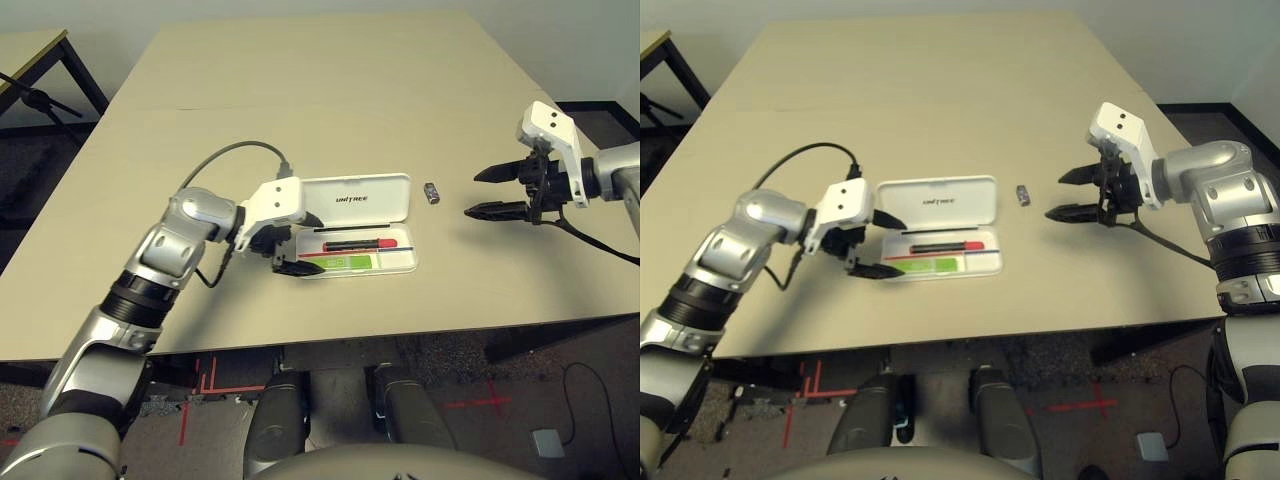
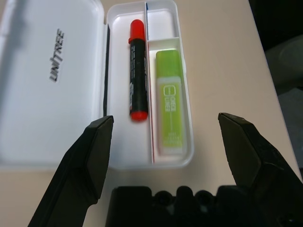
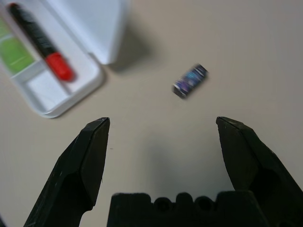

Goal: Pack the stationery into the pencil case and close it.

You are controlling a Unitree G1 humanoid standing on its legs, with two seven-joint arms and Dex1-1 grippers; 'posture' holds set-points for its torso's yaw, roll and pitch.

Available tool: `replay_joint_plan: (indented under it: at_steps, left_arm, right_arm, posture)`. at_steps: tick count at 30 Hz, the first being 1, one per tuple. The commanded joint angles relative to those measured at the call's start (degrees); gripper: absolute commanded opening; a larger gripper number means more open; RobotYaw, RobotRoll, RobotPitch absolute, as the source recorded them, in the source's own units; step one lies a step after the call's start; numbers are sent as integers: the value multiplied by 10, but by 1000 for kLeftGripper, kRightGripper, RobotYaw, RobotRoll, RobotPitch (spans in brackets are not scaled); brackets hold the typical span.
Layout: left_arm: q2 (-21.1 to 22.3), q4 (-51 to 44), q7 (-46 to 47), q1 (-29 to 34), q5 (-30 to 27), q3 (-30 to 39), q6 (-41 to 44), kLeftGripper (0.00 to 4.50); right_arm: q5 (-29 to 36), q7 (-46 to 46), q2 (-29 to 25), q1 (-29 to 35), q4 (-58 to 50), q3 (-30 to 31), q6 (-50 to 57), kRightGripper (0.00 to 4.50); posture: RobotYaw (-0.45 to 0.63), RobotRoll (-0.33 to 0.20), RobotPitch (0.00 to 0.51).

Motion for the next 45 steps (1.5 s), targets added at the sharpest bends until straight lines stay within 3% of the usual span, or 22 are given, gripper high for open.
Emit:
replay_joint_plan:
  at_steps: [1, 7, 13, 22, 32, 45]
  left_arm:
    - [21, 2, -24, 11, -31, 28, 1, 4444]
    - [39, 5, -48, 15, -65, 46, 20, 4444]
    - [44, 22, -54, 8, -60, 43, 13, 4444]
    - [51, 32, -65, -1, -62, 42, 14, 4444]
    - [53, 31, -66, -1, -61, 41, 15, 4444]
    - [53, 24, -60, 2, -63, 46, 20, 4444]
  right_arm:
    - [-15, -80, 33, 3, 5, -23, 52, 4500]
    - [-31, -187, 102, -6, -3, -37, 108, 4500]
    - [-27, -286, 166, -35, 0, -63, 164, 4500]
    - [-27, -438, 257, -23, -27, -115, 225, 4500]
    - [-23, -477, 290, 7, -25, -119, 203, 4500]
    - [-24, -506, 330, -18, 86, -140, 146, 4500]
  posture:
    - [-45, 0, 117]
    - [-52, 0, 115]
    - [-54, 0, 109]
    - [-52, 0, 106]
    - [-51, 0, 102]
    - [-38, 0, 99]
